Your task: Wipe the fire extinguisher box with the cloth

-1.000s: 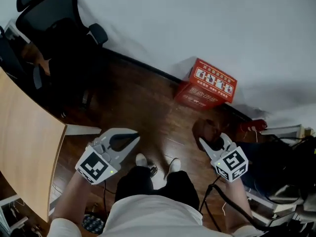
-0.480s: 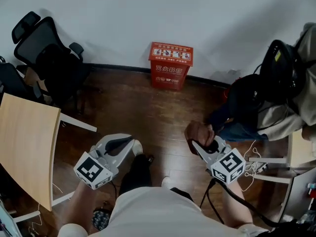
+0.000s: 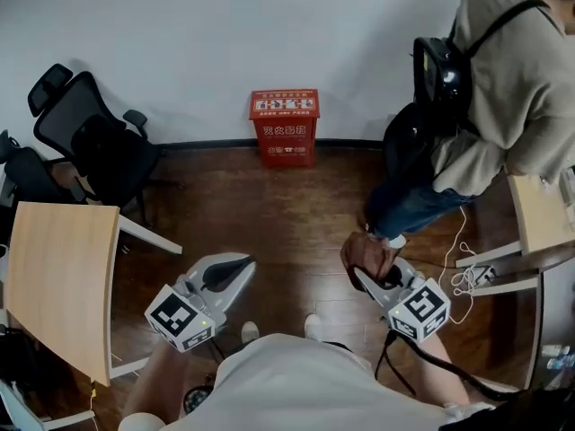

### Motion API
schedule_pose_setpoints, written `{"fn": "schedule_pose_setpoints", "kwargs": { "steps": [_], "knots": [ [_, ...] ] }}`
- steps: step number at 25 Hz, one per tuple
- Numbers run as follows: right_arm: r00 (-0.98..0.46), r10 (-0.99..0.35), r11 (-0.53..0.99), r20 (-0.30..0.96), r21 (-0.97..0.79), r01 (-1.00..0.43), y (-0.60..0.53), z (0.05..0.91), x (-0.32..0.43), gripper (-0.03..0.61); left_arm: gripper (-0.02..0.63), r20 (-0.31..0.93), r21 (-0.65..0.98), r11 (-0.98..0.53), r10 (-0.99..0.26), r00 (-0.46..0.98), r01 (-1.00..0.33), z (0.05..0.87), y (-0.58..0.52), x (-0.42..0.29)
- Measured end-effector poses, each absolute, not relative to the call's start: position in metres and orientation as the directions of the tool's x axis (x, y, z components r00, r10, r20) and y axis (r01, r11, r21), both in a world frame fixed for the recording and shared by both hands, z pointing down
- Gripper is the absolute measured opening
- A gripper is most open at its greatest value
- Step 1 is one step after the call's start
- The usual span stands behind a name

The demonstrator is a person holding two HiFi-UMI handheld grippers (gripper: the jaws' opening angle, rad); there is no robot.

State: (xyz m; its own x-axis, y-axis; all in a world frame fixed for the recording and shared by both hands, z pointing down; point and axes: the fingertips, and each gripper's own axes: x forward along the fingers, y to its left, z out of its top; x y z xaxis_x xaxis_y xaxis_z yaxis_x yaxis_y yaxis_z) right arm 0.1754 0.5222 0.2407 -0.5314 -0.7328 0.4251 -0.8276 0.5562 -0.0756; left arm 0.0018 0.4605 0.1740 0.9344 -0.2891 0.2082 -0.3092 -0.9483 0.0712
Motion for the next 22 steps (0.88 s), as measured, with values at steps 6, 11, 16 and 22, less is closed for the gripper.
{"fn": "schedule_pose_setpoints", "kwargs": {
  "steps": [6,11,16,22],
  "knots": [
    [-0.478,-0.769,0.513,0.424,-0.036,-0.858,0.538,0.232,0.145,0.052,0.000,0.183,0.067,-0.949,-0.291,0.939,-0.307,0.165,0.470,-0.032],
    [-0.472,-0.775,0.525,0.421,0.012,-0.851,0.531,0.216,0.098,0.052,0.000,0.171,0.062,-0.949,-0.296,0.940,-0.310,0.168,0.470,-0.074],
    [-0.456,-0.782,0.516,0.425,0.033,-0.856,0.528,0.210,0.060,0.052,0.000,0.156,0.057,-0.952,-0.289,0.945,-0.300,0.163,0.467,-0.111],
    [-0.440,-0.786,0.506,0.435,0.043,-0.861,0.525,0.210,0.017,0.052,0.000,0.153,0.071,-0.955,-0.275,0.949,-0.288,0.170,0.464,-0.155]
  ]
}}
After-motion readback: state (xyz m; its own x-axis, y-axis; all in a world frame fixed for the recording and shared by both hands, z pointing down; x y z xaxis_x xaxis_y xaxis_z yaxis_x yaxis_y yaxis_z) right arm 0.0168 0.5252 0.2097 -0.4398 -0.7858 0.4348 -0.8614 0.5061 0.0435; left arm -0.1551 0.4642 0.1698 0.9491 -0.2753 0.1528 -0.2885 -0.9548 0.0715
